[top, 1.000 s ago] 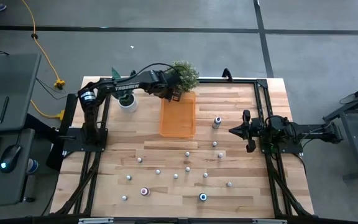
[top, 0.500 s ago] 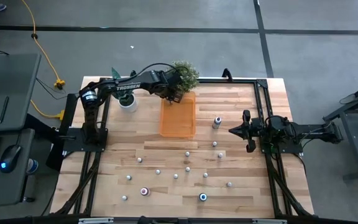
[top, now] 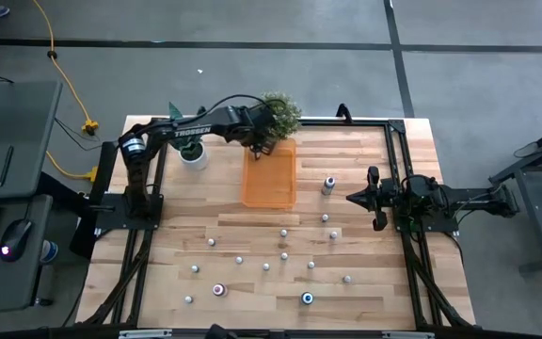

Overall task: Pick & Place food coloring
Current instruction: Put the large black food coloring bottle into the orange bin, then put the large violet food coloring bottle into the orange bin

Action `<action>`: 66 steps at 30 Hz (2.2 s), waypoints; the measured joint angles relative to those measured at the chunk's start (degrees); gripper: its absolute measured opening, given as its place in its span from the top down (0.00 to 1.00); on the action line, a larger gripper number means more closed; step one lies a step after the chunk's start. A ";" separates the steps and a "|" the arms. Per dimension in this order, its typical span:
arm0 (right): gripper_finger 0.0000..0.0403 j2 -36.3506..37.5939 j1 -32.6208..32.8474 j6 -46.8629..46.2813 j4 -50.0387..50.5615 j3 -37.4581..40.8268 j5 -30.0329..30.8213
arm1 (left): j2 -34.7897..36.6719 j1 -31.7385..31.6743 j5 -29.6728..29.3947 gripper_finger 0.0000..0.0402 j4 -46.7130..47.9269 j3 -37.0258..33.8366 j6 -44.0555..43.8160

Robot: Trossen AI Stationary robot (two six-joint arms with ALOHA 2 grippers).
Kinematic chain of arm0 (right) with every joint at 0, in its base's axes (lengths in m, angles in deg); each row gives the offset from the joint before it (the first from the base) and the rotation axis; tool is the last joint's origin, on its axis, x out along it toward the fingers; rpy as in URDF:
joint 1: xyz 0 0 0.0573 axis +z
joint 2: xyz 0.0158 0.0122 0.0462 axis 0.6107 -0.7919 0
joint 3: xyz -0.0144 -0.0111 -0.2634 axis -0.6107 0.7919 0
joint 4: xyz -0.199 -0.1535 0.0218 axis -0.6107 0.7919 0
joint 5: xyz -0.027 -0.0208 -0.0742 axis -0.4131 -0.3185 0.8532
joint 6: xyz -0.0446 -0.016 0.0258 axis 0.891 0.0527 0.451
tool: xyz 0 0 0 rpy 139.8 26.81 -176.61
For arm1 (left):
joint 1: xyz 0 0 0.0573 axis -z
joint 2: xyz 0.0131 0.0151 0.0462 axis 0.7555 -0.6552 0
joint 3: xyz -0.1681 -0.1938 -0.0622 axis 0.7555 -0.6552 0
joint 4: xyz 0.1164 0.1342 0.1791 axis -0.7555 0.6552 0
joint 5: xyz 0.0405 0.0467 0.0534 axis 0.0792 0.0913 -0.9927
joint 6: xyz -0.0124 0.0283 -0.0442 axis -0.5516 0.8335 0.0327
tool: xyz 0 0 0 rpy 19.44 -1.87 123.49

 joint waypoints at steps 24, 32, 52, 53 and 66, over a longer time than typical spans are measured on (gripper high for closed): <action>1.00 -0.04 0.01 0.00 0.02 0.01 0.00 | 16.35 13.22 9.80 0.55 -24.07 4.72 43.62; 1.00 -0.03 0.01 0.00 0.01 0.00 0.12 | 3.16 14.85 18.40 0.55 -9.24 21.55 46.28; 1.00 -0.02 0.01 0.00 0.00 0.01 0.06 | -13.56 18.41 22.94 0.55 -6.32 30.54 48.70; 1.00 -0.02 0.00 0.00 0.00 0.01 0.04 | -13.68 18.39 22.93 0.55 -6.79 30.54 48.69; 1.00 -0.04 -0.01 0.00 0.00 0.01 0.01 | -21.05 17.02 19.94 0.55 -15.94 30.43 42.21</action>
